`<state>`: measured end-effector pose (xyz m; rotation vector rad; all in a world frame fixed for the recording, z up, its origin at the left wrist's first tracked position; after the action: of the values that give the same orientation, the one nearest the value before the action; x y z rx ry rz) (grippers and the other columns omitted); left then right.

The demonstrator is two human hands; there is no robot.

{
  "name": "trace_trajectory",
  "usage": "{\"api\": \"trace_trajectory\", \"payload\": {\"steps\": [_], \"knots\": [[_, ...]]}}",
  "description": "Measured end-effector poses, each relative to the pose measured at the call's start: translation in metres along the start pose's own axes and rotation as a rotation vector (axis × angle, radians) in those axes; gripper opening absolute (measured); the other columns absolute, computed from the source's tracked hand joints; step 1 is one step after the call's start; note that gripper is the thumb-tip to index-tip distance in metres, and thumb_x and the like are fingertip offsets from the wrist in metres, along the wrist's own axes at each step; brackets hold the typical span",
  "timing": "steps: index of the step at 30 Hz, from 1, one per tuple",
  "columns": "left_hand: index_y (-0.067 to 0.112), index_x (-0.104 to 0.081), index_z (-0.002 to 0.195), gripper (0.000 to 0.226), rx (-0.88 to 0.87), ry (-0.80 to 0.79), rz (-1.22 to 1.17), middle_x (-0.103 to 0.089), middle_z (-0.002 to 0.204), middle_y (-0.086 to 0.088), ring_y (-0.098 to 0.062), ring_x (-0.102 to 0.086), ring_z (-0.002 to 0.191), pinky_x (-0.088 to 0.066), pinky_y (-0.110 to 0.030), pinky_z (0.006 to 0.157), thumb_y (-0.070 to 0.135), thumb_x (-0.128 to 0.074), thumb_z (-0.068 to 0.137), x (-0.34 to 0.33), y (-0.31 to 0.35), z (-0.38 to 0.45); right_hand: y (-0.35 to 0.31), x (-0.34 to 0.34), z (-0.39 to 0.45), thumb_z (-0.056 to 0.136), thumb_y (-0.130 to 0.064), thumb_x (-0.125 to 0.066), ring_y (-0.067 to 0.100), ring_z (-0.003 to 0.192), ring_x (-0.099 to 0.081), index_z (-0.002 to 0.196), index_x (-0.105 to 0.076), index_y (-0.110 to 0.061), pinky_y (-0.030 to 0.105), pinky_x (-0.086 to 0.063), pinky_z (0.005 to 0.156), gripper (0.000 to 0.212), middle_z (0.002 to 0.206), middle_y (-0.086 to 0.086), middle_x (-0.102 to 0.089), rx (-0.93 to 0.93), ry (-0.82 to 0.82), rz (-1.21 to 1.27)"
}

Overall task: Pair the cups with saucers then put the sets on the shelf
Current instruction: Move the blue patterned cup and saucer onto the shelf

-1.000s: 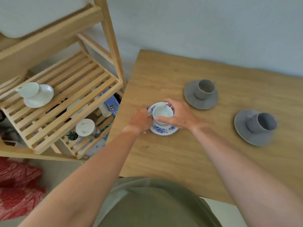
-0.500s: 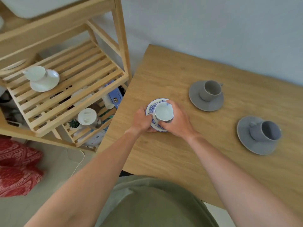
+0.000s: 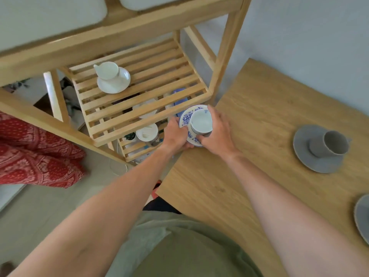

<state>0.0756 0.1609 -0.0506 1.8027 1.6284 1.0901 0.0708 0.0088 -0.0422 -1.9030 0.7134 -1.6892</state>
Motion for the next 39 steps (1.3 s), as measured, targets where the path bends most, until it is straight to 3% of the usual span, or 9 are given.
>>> {"api": "trace_trajectory", "payload": {"steps": [7,10,13,16,20,24,29,33,39], "knots": [[0.013,-0.047,0.101,0.01,-0.006,0.091,-0.048,-0.068,0.092,-0.012,-0.018,-0.068,0.052,-0.054,-0.027,0.035,0.003,-0.048,0.101,0.063,0.029,0.052,-0.047,-0.039,0.064,0.068,-0.043,-0.087,0.034,0.142,-0.026,0.156,-0.024,-0.02,0.043,-0.03,0.115,0.111,0.15,0.014,-0.033,0.021,0.016,0.008],[0.017,-0.045,0.111,0.02,0.047,0.107,-0.097,-0.072,0.109,-0.017,-0.029,-0.077,0.064,-0.065,-0.045,0.053,0.008,-0.056,0.097,0.08,0.032,0.084,-0.056,-0.049,0.082,0.073,-0.051,-0.082,0.032,0.144,-0.025,0.157,-0.018,-0.019,0.044,-0.029,0.116,0.11,0.152,0.014,-0.033,-0.021,-0.003,0.026],[0.018,-0.045,0.112,0.023,0.055,0.137,-0.126,-0.07,0.116,-0.014,-0.029,-0.079,0.069,-0.063,-0.034,0.051,0.011,-0.059,0.095,0.091,0.035,0.112,-0.051,-0.056,0.092,0.075,-0.062,-0.072,0.029,0.143,-0.03,0.153,-0.025,-0.019,0.048,-0.031,0.117,0.101,0.149,0.01,-0.04,-0.066,-0.007,0.03],[0.015,-0.045,0.115,0.023,0.072,0.166,-0.181,-0.063,0.123,-0.011,-0.03,-0.078,0.086,-0.064,-0.035,0.053,0.005,-0.054,0.096,0.096,0.038,0.137,-0.034,-0.065,0.095,0.081,-0.069,-0.059,0.031,0.145,-0.031,0.153,-0.029,-0.02,0.053,-0.031,0.116,0.092,0.153,0.007,-0.04,-0.106,-0.077,-0.065],[0.015,-0.045,0.114,0.021,0.091,0.228,-0.166,-0.058,0.122,-0.005,-0.024,-0.074,0.085,-0.059,-0.028,0.044,0.004,-0.051,0.097,0.101,0.044,0.162,-0.027,-0.077,0.1,0.088,-0.065,-0.048,0.034,0.144,-0.035,0.151,-0.034,-0.02,0.057,-0.032,0.115,0.078,0.155,0.011,-0.038,-0.036,-0.096,-0.228],[0.015,-0.044,0.116,0.021,0.108,0.257,-0.159,-0.059,0.127,-0.013,-0.034,-0.078,0.082,-0.056,-0.025,0.041,0.004,-0.046,0.098,0.103,0.049,0.183,-0.026,-0.087,0.102,0.094,-0.057,-0.043,0.034,0.153,-0.018,0.159,-0.023,-0.018,0.055,-0.016,0.123,0.079,0.166,0.016,-0.017,0.063,-0.178,-0.374],[0.015,-0.043,0.112,0.017,0.134,0.29,-0.243,-0.056,0.125,-0.011,-0.029,-0.076,0.084,-0.06,-0.029,0.047,0.003,-0.046,0.1,0.102,0.057,0.199,-0.022,-0.093,0.104,0.097,-0.061,-0.038,0.031,0.158,0.004,0.162,-0.011,-0.018,0.057,-0.002,0.125,0.082,0.17,0.015,-0.001,0.084,-0.296,-0.475],[0.015,-0.044,0.11,0.018,0.157,0.319,-0.272,-0.06,0.122,-0.011,-0.032,-0.075,0.094,-0.058,-0.027,0.046,0.002,-0.048,0.099,0.101,0.064,0.21,-0.021,-0.096,0.101,0.096,-0.061,-0.04,0.033,0.157,0.003,0.161,-0.013,-0.017,0.057,-0.003,0.125,0.083,0.17,0.018,-0.002,0.1,-0.285,-0.508],[0.014,-0.045,0.112,0.016,0.145,0.33,-0.254,-0.061,0.117,-0.011,-0.031,-0.077,0.088,-0.059,-0.028,0.043,0.002,-0.048,0.101,0.098,0.076,0.223,-0.02,-0.097,0.1,0.095,-0.061,-0.042,0.035,0.157,0.0,0.16,-0.015,-0.014,0.056,-0.005,0.125,0.085,0.169,0.021,-0.005,0.11,-0.265,-0.531]]}}
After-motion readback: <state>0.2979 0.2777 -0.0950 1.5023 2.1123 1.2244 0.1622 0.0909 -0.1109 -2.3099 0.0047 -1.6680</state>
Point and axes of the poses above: each hand's wrist, its own z-axis towards the middle knuckle, its own x-axis out of the back of the hand, y = z × x, the point moved 3 cm from there along z, towards the middle knuckle
